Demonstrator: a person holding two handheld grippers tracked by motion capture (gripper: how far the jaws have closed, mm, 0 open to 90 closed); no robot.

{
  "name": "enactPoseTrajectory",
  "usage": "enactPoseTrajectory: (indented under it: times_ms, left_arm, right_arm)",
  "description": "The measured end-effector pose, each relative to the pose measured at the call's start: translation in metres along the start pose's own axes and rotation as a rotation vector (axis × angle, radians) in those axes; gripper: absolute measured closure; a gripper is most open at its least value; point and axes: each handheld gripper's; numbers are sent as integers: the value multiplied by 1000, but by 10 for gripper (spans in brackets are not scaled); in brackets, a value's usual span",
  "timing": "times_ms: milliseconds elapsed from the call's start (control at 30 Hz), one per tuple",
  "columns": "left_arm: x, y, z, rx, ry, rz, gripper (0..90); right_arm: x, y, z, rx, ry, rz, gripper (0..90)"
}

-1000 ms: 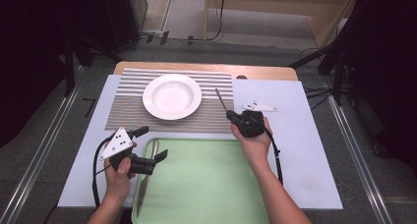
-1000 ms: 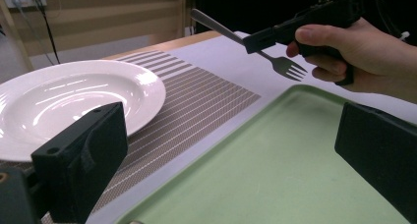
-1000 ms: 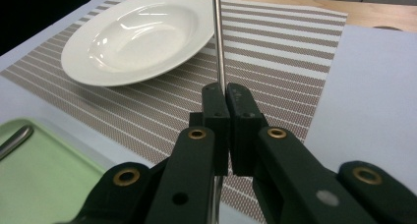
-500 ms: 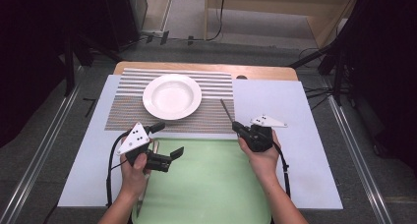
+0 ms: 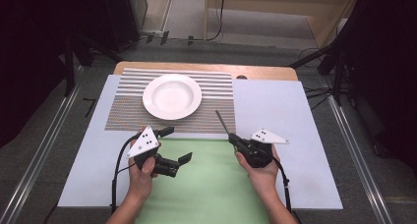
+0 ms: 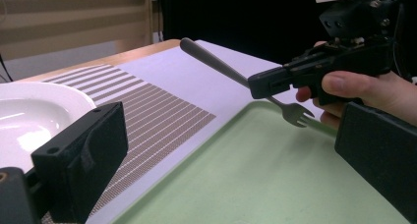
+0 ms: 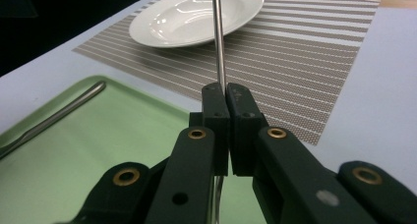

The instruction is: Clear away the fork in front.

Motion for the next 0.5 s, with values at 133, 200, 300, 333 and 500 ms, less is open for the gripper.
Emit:
enactPoseTrajectory:
  times_ms: [133,200,300,333,500]
  left_arm:
    - [-3,2,0,-26,-40,-2,0]
    - [-4,3,0,-48,-60,0,0]
    - [-6,5,-2,-73,-72,5,0]
    - [-7,6,-2,-72,-71,7,0]
    - [-7,9,-6,-102,-62,26,0]
  right_arm:
    - [-2,-4,7,10,-24,-18,867]
    - [-3,-6,10,16,-27,-27,867]
    - [-6,-7,18,13,-50,-31,866]
    - [-7,-7,19,16,-57,-33,867]
    - [-7,-7,28,43,-63,-44,866]
Point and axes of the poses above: each handheld gripper's, and its own axes: y roughly forward along the jaws, x roughly out of its top, z roughly to its left, and after that the axes turned 14 degrees about -y, right-handed
